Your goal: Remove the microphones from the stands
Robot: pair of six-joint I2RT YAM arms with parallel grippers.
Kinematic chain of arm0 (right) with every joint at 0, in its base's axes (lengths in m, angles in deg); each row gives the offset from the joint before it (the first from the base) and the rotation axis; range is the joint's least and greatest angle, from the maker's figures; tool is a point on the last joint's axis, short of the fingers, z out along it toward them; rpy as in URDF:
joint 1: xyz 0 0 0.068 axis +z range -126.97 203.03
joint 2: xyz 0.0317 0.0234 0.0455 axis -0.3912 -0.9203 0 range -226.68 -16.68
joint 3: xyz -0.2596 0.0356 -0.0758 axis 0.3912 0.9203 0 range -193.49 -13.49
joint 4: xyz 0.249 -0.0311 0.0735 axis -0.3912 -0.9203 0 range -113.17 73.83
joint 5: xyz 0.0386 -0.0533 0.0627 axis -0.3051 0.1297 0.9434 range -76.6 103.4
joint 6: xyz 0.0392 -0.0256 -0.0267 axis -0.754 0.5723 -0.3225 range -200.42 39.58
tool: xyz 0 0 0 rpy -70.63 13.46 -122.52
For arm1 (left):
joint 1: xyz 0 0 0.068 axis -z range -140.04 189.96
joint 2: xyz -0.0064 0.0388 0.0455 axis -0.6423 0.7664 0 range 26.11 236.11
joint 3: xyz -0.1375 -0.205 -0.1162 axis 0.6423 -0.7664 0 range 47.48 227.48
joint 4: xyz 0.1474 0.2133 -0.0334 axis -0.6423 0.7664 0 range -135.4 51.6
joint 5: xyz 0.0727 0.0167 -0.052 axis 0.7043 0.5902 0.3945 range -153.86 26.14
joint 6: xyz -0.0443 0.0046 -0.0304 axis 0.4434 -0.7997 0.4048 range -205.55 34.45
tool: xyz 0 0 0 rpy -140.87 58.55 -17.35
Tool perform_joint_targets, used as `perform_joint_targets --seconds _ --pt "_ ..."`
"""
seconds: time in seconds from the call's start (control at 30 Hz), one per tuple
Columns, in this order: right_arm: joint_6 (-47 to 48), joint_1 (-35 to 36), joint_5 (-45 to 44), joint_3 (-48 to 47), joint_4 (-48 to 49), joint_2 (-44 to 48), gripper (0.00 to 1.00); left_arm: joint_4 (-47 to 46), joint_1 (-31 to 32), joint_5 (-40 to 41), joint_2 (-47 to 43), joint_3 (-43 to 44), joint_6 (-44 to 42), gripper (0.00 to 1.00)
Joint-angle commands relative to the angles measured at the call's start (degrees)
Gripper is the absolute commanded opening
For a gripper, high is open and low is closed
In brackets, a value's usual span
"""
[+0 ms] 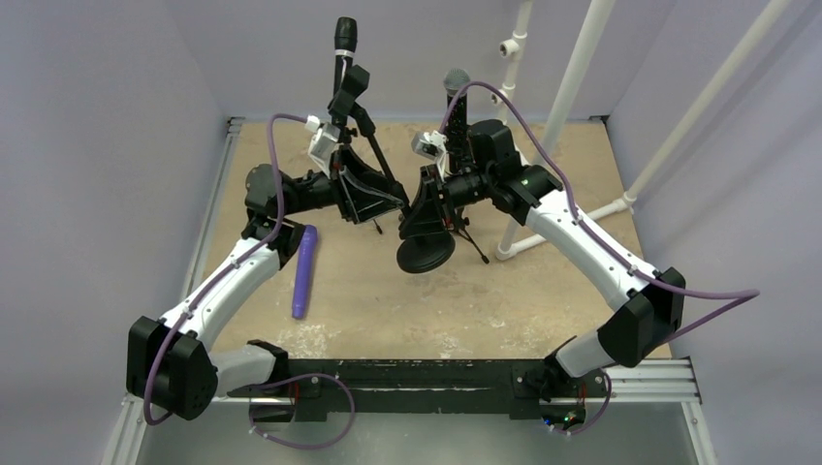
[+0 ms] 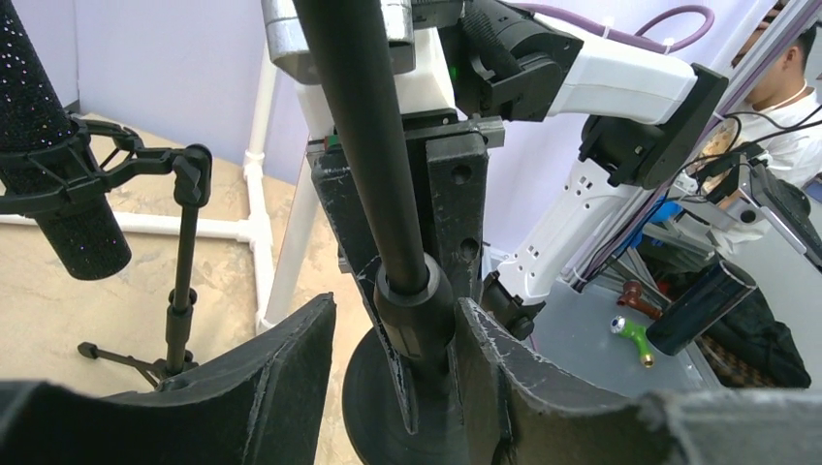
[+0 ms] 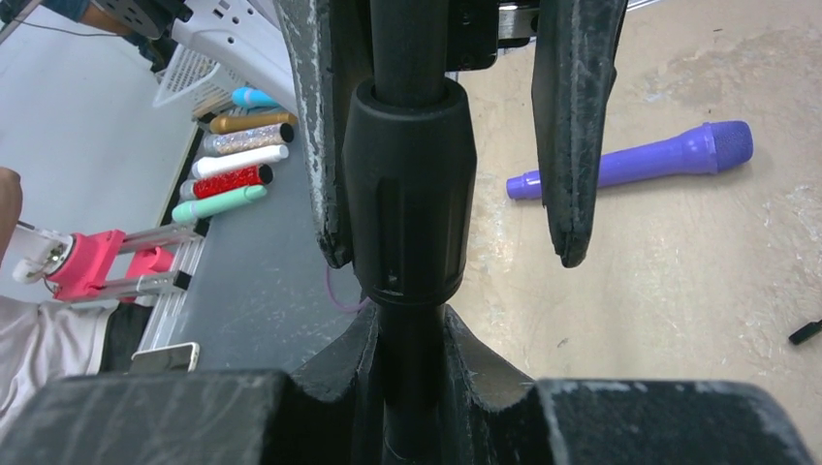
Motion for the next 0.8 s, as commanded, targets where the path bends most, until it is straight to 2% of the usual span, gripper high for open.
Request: perform_joint_targets --seconds 0.0,0.13,0.17,0.23,0.33,0.5,0.57,0.63,0.67,0.73,0.77 --pt "1.00 0.19 1.74 -0.82 1.69 0.26 0.00 -6.97 0.28 1.58 0.02 0.80 3.03 0.46" --pt "0.94 0.14 0.85 -1.04 1.06 -0.09 0.00 -9.56 0.36 2.06 0.97 1.26 5.81 0.37" --pt "0.98 0.20 0.26 -1.17 0.83 -0.13 0.00 -9.57 0.49 2.25 1.34 1.62 6.17 0.32" --pt "3.06 0.21 -1.71 -1.72 -0.05 -0.23 0.00 -8.57 0.92 3.04 1.83 2.21 6.45 0.15" --pt "4.17 0.23 -6.91 -2.87 -1.61 -0.18 0.00 -5.06 1.94 5.40 2.09 2.99 6.31 0.00" --pt "8.46 1.38 -17.24 -6.79 -6.68 -0.30 0.00 8.16 3.31 12.68 1.35 7.09 4.19 0.00" --pt "9.48 2.24 -21.44 -8.63 -7.85 -0.71 0.00 20.44 3.83 15.60 2.31 13.91 2.72 0.00" --pt "9.58 2.98 -25.48 -10.22 -8.20 -1.28 0.00 40.11 4.58 22.98 3.73 20.84 0.74 0.00" --pt "9.56 3.36 -27.46 -11.17 -8.47 -1.64 0.00 45.91 4.78 25.73 4.32 23.32 0.24 0.00" --pt "9.63 4.06 -30.76 -12.79 -9.14 -2.30 0.00 52.37 4.85 28.84 5.02 26.70 0.44 0.00" --pt "9.62 4.30 -31.87 -13.23 -9.21 -2.43 0.00 53.88 4.85 29.40 4.99 27.62 0.46 0.07"
